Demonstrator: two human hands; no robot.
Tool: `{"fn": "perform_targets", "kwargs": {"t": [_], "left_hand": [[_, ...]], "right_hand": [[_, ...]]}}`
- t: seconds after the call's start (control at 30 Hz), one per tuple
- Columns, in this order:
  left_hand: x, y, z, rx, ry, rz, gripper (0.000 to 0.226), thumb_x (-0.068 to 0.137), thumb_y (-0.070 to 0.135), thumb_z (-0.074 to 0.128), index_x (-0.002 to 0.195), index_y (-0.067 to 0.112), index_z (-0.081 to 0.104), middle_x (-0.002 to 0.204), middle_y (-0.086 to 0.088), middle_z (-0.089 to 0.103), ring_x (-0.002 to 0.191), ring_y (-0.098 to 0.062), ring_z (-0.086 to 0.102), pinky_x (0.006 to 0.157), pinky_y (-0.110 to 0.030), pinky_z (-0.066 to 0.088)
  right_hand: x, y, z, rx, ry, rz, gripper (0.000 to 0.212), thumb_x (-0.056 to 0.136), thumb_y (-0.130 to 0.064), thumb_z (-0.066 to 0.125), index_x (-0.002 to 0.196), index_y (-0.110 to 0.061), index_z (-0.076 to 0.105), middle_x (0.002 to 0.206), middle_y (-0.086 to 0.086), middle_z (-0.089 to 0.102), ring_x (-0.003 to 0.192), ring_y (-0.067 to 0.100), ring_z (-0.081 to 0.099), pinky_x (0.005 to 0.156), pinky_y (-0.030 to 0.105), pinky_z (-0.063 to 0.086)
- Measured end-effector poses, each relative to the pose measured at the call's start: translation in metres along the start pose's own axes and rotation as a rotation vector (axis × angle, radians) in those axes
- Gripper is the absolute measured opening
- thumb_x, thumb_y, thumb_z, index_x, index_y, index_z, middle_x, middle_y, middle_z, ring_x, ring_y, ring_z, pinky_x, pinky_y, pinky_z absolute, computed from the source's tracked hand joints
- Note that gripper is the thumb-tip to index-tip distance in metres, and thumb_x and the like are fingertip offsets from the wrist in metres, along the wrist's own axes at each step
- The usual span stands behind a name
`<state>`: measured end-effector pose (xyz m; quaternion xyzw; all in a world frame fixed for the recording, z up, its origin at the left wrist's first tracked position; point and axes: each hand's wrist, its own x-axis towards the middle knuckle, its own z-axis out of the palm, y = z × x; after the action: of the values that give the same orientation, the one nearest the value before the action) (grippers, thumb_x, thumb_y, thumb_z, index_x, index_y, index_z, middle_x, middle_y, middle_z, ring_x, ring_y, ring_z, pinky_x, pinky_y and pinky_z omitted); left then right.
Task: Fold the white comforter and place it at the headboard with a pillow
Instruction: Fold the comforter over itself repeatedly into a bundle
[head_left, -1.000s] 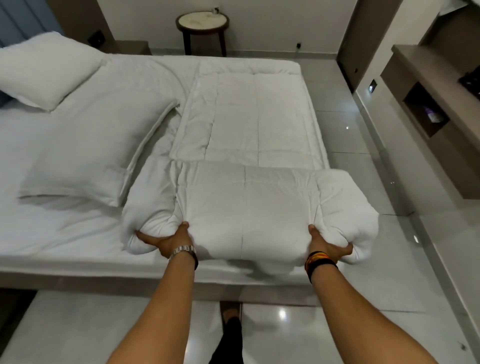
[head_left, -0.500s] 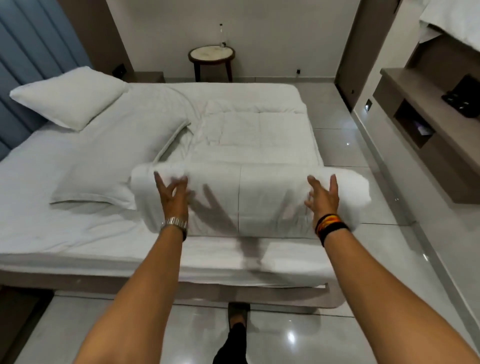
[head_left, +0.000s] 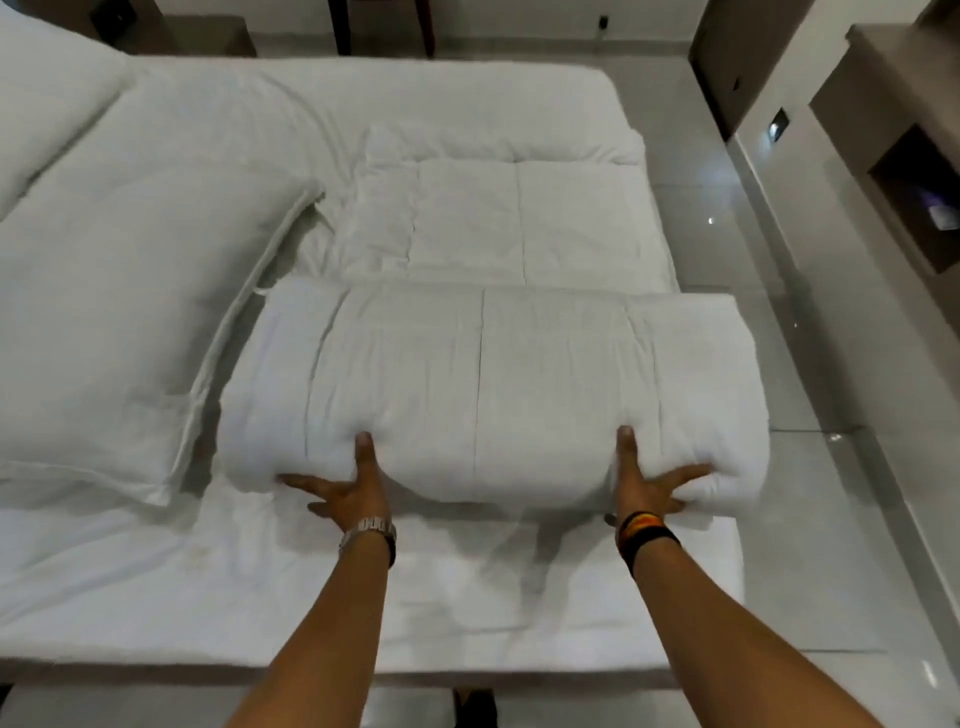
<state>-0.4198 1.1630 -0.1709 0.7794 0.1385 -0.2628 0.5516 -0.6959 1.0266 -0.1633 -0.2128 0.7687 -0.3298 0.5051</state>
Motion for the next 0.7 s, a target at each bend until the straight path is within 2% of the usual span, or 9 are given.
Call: {"fn": "perform_targets", "kwargs": {"t": [0.07,0.17,0.23,0.3,0.37,0.43,0.53,0.7], "left_hand": [[0.018,0.01,0.022,-0.103,0.054,-0.001,0.154,0.058,0.078,0.086,0.16,0.045,-0.025,0.175,-0.012,0.001,0.158,-0.037,0.017,0.122,-0.067,0.022],[0.04,0.02,0.05,-0.145,0.153,-0.022,0.164,0.048,0.071,0.095,0.161,0.044,-0.021,0.17,-0.016,0.019,0.145,-0.035,0.041,0.113,-0.06,0.037],[0.05,0.025,0.061,-0.116,0.161,0.012,0.161,0.052,0.062,0.098,0.162,0.043,-0.018,0.166,-0.017,0.029,0.138,-0.035,0.049,0.108,-0.052,0.041],[0.06,0.031,0.07,-0.09,0.132,0.074,0.154,0.06,0.05,0.098,0.163,0.042,-0.016,0.163,-0.015,0.037,0.129,-0.031,0.057,0.101,-0.038,0.04],[0.066,0.04,0.075,-0.075,0.103,0.126,0.147,0.066,0.038,0.098,0.165,0.042,-0.012,0.163,-0.009,0.039,0.122,-0.024,0.061,0.104,-0.031,0.041],[0.065,0.046,0.073,-0.069,0.082,0.145,0.142,0.069,0.032,0.096,0.164,0.046,-0.008,0.167,-0.004,0.034,0.13,-0.025,0.059,0.114,-0.039,0.044],[0.048,0.043,0.057,-0.05,0.089,0.131,0.136,0.07,0.03,0.094,0.159,0.056,-0.006,0.164,-0.008,0.039,0.133,-0.032,0.058,0.114,-0.052,0.047],[-0.004,0.021,0.011,-0.077,0.112,0.096,0.133,0.073,0.025,0.093,0.158,0.058,-0.003,0.158,-0.011,0.046,0.129,-0.035,0.06,0.111,-0.05,0.046]], "right_hand": [[0.013,-0.011,0.024,0.04,0.107,0.034,0.153,0.047,-0.082,0.083,0.154,-0.053,-0.023,0.168,0.023,-0.012,0.156,0.04,0.013,0.116,0.065,0.032],[0.03,-0.019,0.054,0.057,0.238,0.037,0.16,0.038,-0.078,0.088,0.155,-0.054,-0.017,0.166,0.025,0.003,0.145,0.045,0.034,0.111,0.06,0.036],[0.036,-0.025,0.07,0.059,0.264,0.022,0.158,0.039,-0.072,0.092,0.154,-0.057,-0.015,0.164,0.026,0.008,0.136,0.048,0.045,0.105,0.062,0.041],[0.041,-0.035,0.083,0.05,0.272,0.002,0.154,0.044,-0.064,0.095,0.153,-0.058,-0.013,0.163,0.026,0.013,0.138,0.048,0.043,0.106,0.063,0.039],[0.044,-0.043,0.087,0.054,0.268,-0.024,0.15,0.049,-0.056,0.097,0.154,-0.058,-0.009,0.162,0.025,0.022,0.142,0.045,0.04,0.109,0.062,0.035],[0.041,-0.045,0.079,0.067,0.252,-0.054,0.145,0.053,-0.051,0.097,0.155,-0.057,-0.005,0.159,0.024,0.031,0.142,0.042,0.041,0.111,0.059,0.034],[0.027,-0.039,0.054,0.057,0.229,-0.083,0.14,0.055,-0.049,0.097,0.154,-0.058,-0.001,0.154,0.023,0.041,0.142,0.04,0.043,0.114,0.056,0.034],[-0.01,-0.023,-0.003,0.038,0.193,-0.086,0.138,0.055,-0.049,0.097,0.151,-0.062,-0.002,0.152,0.024,0.042,0.138,0.044,0.046,0.111,0.058,0.038]]}}
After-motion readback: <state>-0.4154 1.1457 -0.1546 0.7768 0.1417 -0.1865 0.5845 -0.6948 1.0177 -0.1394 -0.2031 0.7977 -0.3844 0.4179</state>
